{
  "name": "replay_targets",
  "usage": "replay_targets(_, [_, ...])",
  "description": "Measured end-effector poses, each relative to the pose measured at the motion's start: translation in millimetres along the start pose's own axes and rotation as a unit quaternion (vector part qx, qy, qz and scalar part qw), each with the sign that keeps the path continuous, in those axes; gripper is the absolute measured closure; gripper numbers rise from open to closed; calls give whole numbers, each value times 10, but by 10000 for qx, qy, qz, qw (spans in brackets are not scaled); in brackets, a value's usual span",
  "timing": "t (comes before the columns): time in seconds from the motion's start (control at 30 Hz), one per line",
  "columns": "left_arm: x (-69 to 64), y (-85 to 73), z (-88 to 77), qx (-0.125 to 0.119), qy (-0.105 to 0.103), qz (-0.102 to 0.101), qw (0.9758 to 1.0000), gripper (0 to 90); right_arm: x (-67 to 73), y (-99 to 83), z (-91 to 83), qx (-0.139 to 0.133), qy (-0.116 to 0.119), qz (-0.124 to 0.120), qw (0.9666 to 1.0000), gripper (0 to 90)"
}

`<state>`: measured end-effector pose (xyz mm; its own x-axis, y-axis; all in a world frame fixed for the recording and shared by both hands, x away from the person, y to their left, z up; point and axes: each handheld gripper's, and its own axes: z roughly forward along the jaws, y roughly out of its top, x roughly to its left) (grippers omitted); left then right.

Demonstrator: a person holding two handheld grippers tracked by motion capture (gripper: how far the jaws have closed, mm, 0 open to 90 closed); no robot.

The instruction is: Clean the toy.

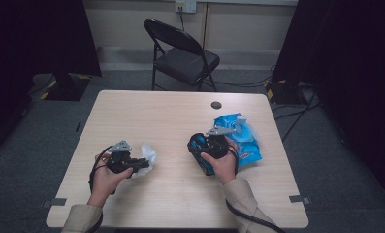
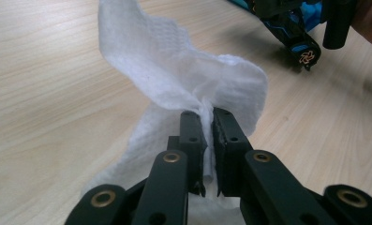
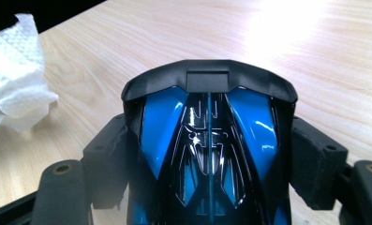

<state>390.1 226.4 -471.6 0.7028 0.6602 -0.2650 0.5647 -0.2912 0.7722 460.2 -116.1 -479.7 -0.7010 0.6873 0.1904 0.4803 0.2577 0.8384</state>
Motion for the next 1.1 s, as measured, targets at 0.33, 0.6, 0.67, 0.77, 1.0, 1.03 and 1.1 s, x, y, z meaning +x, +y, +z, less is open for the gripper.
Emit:
replay_targets(0.33, [29,-15,-17,-1,36,-27,10000,833,4,11,191,361,-164,-92,9992,256])
replay_targets(0.6, [45,-26,-41,-40,52,-30,10000,833,13,-8,282,508,-291,-109,9982,255])
replay_targets(0.67, [48,-27,-44,-50,49,-36,10000,833,20,-11,292,523,-309,-124,9981,254])
replay_targets(0.77, [47,-29,-46,-41,43,-29,10000,833,22,-17,302,535,-316,-145,9980,254])
replay_targets(1.0, [50,-52,-52,-11,38,-43,10000,830,31,-11,328,687,-369,-221,9967,253])
replay_targets(1.03, [53,-53,-56,-19,50,-37,10000,829,32,-13,333,700,-367,-239,9966,252])
replay_targets(1.1, [57,-51,-67,-29,50,-45,10000,829,34,-19,343,714,-370,-241,9965,252])
